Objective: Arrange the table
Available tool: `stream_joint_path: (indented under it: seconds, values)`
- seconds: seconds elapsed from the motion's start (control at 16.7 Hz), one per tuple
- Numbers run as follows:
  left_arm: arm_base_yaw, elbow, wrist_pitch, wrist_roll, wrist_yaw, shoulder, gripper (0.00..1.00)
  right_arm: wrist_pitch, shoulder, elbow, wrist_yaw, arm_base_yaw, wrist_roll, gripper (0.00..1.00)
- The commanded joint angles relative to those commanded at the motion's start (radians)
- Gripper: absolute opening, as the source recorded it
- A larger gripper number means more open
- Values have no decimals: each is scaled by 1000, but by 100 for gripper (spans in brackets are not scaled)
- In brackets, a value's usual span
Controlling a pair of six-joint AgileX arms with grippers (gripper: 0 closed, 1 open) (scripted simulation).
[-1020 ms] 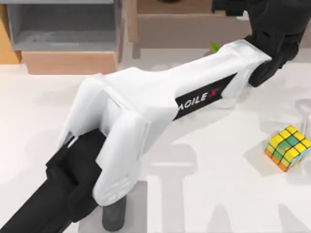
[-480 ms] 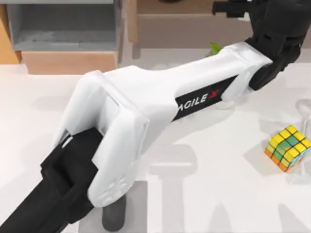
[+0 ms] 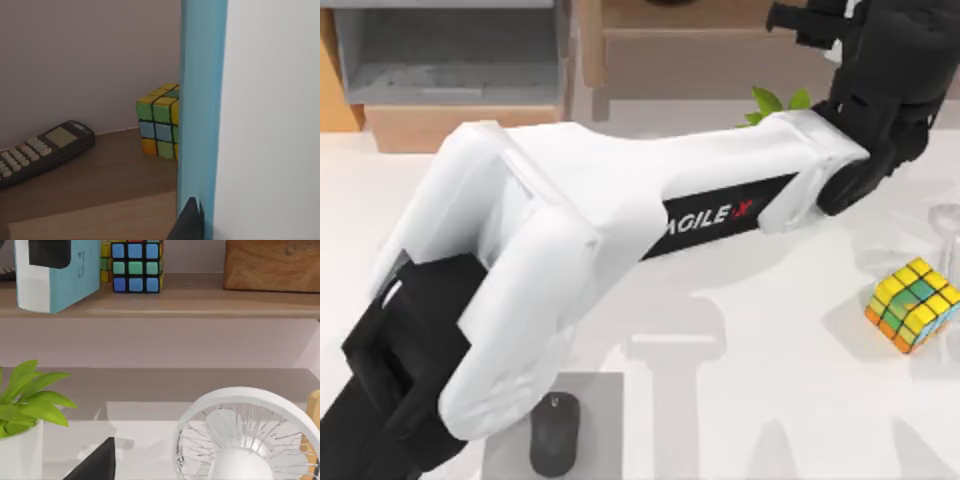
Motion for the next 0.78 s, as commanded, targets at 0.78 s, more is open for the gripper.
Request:
stream_joint_path:
  seconds: [0.78]
  values:
    - [122,-919,247,516,383,-582,0,0,0,0,0,0,0,100]
